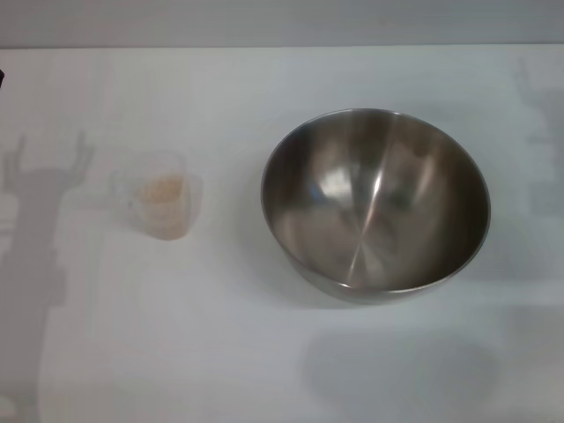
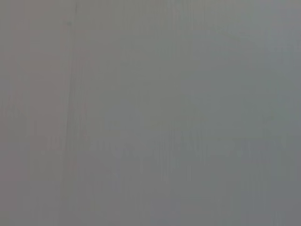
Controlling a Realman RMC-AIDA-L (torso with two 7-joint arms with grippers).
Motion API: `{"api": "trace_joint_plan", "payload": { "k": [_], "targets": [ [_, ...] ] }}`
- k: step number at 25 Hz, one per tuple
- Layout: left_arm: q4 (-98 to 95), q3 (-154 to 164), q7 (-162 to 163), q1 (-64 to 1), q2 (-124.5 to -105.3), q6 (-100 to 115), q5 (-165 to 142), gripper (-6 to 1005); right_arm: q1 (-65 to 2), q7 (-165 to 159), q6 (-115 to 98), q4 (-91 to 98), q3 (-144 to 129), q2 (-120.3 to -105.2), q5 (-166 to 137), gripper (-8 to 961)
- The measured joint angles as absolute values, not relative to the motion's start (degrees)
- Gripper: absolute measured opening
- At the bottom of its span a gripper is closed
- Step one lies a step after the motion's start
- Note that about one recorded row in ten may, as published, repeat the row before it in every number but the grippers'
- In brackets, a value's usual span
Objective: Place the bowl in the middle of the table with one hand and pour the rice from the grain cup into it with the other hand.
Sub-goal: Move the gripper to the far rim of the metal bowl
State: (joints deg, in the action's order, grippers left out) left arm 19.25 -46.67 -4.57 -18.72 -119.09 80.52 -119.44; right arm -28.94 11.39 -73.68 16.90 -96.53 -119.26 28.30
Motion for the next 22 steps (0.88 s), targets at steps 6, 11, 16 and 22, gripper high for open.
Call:
{"api": "trace_joint_plan", "payload": {
  "k": [6, 11, 16, 22],
  "targets": [
    [19.2, -46.7, -4.6, -18.7, -119.09, 80.5, -119.4, 858, -28.8, 10.0, -72.2, 18.1, -96.3, -119.27, 28.2, 731],
    [19.0, -46.7, -4.6, -18.7, -119.09, 80.5, -119.4, 857, -28.9, 7.9, -70.6, 18.9, -96.5, -119.24, 28.1, 730],
    [18.8, -46.7, -4.6, -18.8, -119.0, 80.5, -119.6, 855, -25.9, 3.9, -58.8, 29.7, -96.8, -119.2, 22.9, 730],
    [18.0, -46.7, -4.6, -19.1, -118.94, 80.2, -119.5, 854, -20.3, -4.7, -34.8, 50.2, -96.5, -119.19, 10.6, 731]
  ]
}}
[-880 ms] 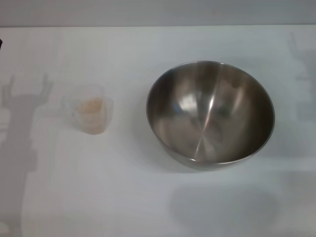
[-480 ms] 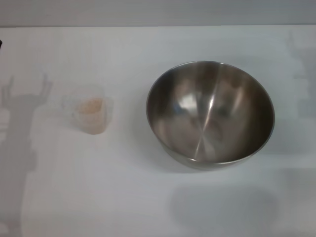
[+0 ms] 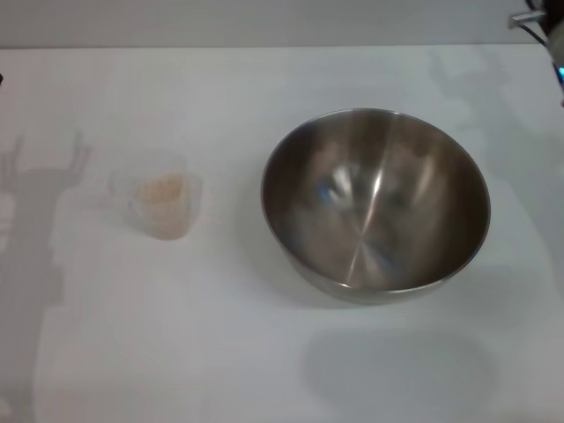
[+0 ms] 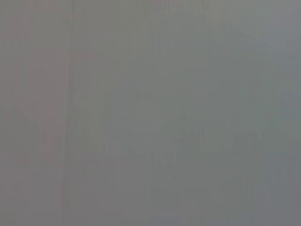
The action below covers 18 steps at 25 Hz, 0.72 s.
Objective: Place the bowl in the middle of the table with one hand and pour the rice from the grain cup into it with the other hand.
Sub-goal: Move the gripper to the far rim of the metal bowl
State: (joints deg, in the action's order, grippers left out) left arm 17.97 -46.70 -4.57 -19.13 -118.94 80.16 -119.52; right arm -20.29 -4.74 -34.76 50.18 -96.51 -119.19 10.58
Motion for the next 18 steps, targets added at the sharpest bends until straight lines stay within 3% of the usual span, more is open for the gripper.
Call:
{"api": "trace_joint_plan", "payload": {
  "k": [9, 18],
  "targets": [
    [18.0, -47.0, -4.6, -19.1, -118.91, 79.9, -119.4, 852, -20.9, -9.7, 7.0, 72.3, -97.2, -119.12, 8.1, 731],
    [18.0, -47.1, -4.6, -18.6, -118.91, 79.9, -119.4, 850, -28.9, -6.3, 43.7, 84.6, -96.1, -118.89, 9.5, 731]
  ]
}}
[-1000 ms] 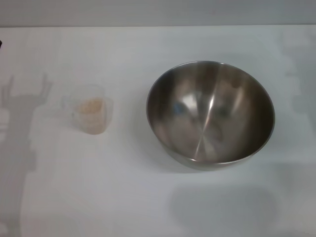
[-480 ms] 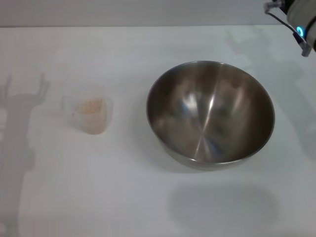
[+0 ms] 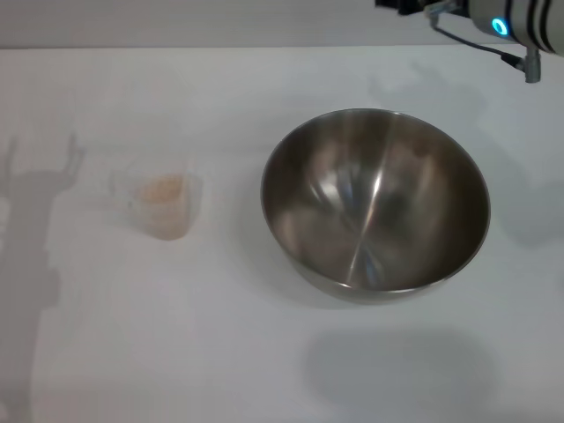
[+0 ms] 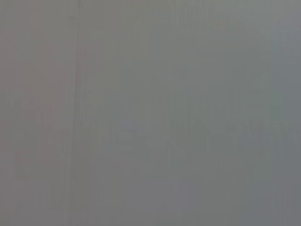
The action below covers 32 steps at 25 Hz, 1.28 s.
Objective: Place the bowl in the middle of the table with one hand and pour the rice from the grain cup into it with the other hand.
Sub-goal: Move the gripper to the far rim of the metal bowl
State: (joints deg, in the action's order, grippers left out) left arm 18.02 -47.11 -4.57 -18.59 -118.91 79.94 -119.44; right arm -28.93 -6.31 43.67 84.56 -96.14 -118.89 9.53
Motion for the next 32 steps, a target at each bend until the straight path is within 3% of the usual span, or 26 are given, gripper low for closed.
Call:
{"api": "trace_joint_plan", "payload": {
  "k": [8, 19, 32],
  "targets": [
    [17.9, -47.1, -4.6, -18.4, -118.86, 80.1, -119.4, 848, -37.0, 10.1, 70.0, 86.0, -84.3, -118.92, 21.2, 730],
    [17.8, -47.1, -4.6, -18.5, -118.82, 80.1, -119.4, 846, -44.3, 28.6, 81.1, 72.2, -66.5, -118.53, 24.8, 731],
    [17.8, -47.3, -4.6, -18.8, -118.74, 80.3, -119.4, 843, -45.3, 34.9, 83.0, 63.8, -62.4, -118.14, 26.6, 730]
  ]
}}
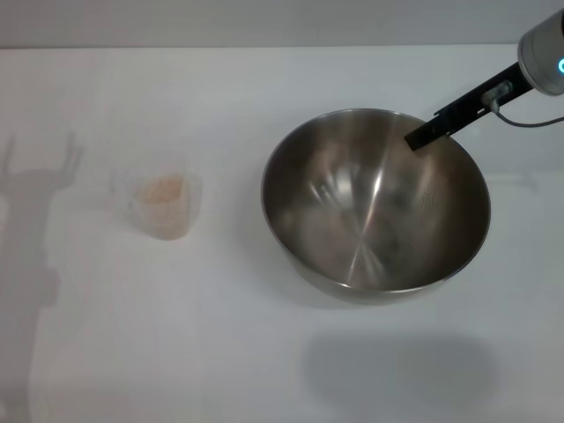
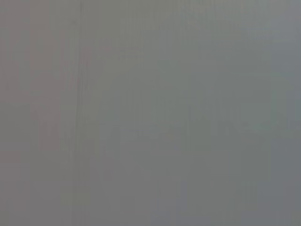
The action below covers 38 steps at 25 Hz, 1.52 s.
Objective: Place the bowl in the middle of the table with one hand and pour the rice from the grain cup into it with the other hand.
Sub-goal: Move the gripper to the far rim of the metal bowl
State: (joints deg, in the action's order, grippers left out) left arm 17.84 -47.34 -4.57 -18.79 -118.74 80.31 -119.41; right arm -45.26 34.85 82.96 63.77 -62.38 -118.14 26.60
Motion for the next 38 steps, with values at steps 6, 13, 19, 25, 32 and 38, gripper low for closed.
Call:
{"api": "trace_joint_plan", "payload": {
  "k": [6, 13, 19, 25, 32, 38],
  "targets": [
    [17.8, -47.5, -4.6, -18.8, -118.74, 80.3, -119.4, 841, -45.1, 35.9, 82.6, 62.0, -61.1, -118.3, 26.8, 731],
    [17.8, -47.6, -4.6, -18.8, -118.74, 80.3, -119.3, 840, -44.6, 37.0, 81.8, 60.2, -60.3, -118.31, 28.0, 654],
    [17.8, -47.8, -4.6, -18.6, -118.74, 80.3, -119.4, 838, -45.0, 37.5, 81.0, 58.1, -60.4, -118.08, 28.1, 547],
    [17.8, -47.8, -4.6, -18.4, -118.74, 80.3, -119.4, 837, -44.9, 38.3, 80.9, 57.5, -60.4, -118.24, 28.2, 301],
    [17.8, -47.8, -4.6, -18.4, -118.74, 80.3, -119.4, 835, -45.0, 38.7, 80.5, 56.5, -60.2, -118.25, 28.3, 22],
    [17.8, -47.8, -4.6, -18.4, -118.74, 80.4, -119.4, 834, -44.6, 39.0, 80.6, 57.5, -58.6, -118.14, 30.6, 21]
  ]
}}
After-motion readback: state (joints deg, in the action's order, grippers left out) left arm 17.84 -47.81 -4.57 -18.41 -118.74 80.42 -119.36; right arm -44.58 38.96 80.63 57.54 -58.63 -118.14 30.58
